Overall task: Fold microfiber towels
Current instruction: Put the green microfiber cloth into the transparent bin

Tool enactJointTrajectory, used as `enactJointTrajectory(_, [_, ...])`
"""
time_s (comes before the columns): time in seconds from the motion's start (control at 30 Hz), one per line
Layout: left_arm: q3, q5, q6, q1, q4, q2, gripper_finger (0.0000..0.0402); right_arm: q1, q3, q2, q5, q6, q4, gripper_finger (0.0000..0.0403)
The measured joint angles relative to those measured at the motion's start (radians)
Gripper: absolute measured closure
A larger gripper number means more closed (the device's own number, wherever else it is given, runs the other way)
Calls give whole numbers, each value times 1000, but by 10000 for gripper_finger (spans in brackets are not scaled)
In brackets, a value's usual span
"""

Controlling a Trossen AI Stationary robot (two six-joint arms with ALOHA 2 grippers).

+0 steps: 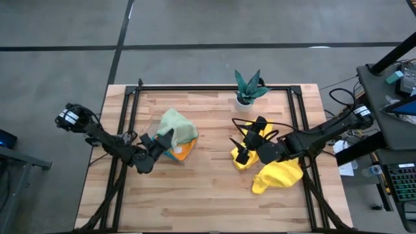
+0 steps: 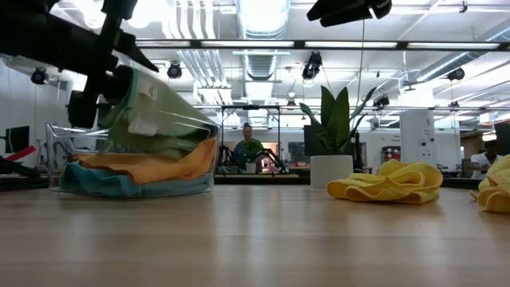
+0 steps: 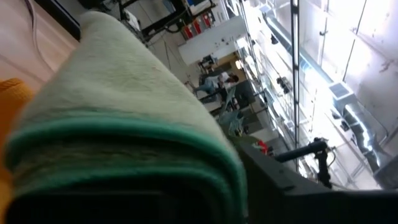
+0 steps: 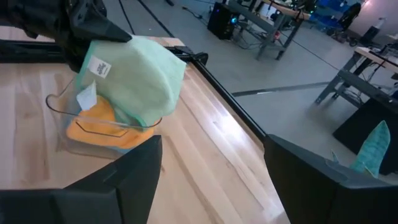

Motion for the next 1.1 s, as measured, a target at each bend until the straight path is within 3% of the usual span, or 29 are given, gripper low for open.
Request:
enactJointTrajectory(0.23, [-28,56,20,-23,-1,-20,186,0,0,0,0,0,0,131])
enactJointTrajectory(0.37, [-39,164,60,-25,-4,-72,146,0,0,0,0,0,0,133])
enactJointTrajectory(0.63, [-39,192,198,-27,-105,-226,141,0,0,0,0,0,0,133])
enactJointTrajectory(0.8, [-38,198,201,-26,-273,-309,144,0,0,1,0,-1,0,131])
enactJointTrajectory(0.9, [-37,263,88,-26,-415,-330,152,0,0,1,-1,-1,0,131])
enactJointTrajectory(1.1, [-32,419,78,-26,-535,-337,166,0,0,19,-99,-13,7,146])
